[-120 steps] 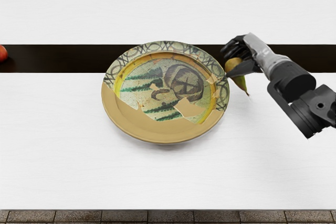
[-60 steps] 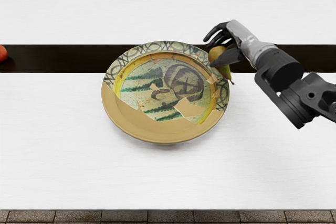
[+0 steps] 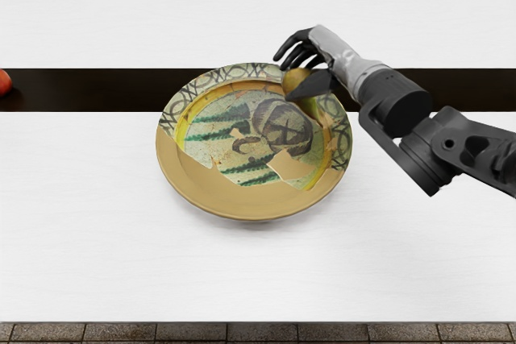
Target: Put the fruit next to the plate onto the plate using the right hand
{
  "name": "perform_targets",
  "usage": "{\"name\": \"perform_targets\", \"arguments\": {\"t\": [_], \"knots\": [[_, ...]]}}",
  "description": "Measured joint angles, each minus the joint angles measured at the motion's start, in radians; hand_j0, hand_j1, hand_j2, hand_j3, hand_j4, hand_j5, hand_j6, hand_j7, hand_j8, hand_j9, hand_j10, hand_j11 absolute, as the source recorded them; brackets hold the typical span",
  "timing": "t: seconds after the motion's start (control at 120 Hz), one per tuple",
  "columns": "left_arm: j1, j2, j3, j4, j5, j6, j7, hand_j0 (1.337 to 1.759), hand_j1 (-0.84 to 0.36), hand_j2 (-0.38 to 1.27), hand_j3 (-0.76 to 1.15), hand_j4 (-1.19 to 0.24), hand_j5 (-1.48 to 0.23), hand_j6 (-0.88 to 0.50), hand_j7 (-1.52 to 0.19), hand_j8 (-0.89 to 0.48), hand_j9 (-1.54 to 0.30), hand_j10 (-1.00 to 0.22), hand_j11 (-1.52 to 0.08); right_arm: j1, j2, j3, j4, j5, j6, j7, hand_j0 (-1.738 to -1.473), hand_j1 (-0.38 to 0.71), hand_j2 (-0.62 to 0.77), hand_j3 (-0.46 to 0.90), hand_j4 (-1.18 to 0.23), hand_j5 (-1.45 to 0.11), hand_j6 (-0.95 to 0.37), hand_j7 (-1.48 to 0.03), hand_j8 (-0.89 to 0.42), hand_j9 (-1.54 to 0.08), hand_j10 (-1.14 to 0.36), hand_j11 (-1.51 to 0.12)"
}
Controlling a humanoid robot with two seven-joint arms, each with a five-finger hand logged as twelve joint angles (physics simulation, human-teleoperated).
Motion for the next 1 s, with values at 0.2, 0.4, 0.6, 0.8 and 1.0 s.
{"name": "perform_targets", "arguments": {"t": [0.2, 0.4, 0.6, 0.8, 1.0], "knots": [[0.0, 0.0, 0.0, 0.0, 0.0, 0.0, 0.0, 1.658, 0.35, 0.0, 0.0, 0.0, 0.0, 0.0, 0.0, 0.0, 0.0, 0.0, 0.0, 0.0, 0.04, -0.001, -0.003, 0.0, 0.0, 0.0, -1.656, 0.26, 0.21, 0.0, -0.63, -0.86, -0.64, -0.84, -0.45, -0.84, -0.44, -0.83], [0.0, 0.0, 0.0, 0.0, 0.0, 0.0, 0.0, 1.658, 0.35, 0.0, 0.0, 0.0, 0.0, 0.0, 0.0, 0.0, 0.0, 0.0, 0.0, -0.006, 0.079, -0.009, -0.01, -0.001, 0.0, 0.0, -1.656, 0.27, 0.21, 0.0, -0.63, -0.86, -0.64, -0.84, -0.44, -0.84, -0.44, -0.83], [0.0, 0.0, 0.0, 0.0, 0.0, 0.0, 0.0, 1.658, 0.35, 0.0, 0.0, 0.0, 0.0, 0.0, 0.0, 0.0, 0.0, 0.0, 0.0, -0.011, 0.12, -0.02, -0.031, 0.0, -0.002, 0.0, -1.656, 0.26, 0.2, 0.0, -0.62, -0.85, -0.63, -0.83, -0.45, -0.83, -0.43, -0.82], [0.0, 0.0, 0.0, 0.0, 0.0, 0.0, 0.0, 1.658, 0.35, 0.0, 0.0, 0.0, 0.0, 0.0, 0.0, 0.0, 0.0, 0.0, 0.0, -0.013, 0.127, -0.022, -0.047, -0.002, -0.01, 0.001, -1.657, 0.11, 0.08, 0.0, -0.45, -0.6, -0.45, -0.59, -0.36, -0.59, -0.35, -0.59], [0.0, 0.0, 0.0, 0.0, 0.0, 0.0, 0.0, 1.658, 0.35, 0.0, 0.0, 0.0, 0.0, 0.0, 0.0, 0.0, 0.0, 0.0, 0.0, -0.01, 0.114, -0.01, -0.054, -0.003, -0.006, 0.001, -1.658, -0.15, 0.03, 0.0, -0.19, -0.26, -0.19, -0.25, -0.16, -0.25, -0.16, -0.25]]}}
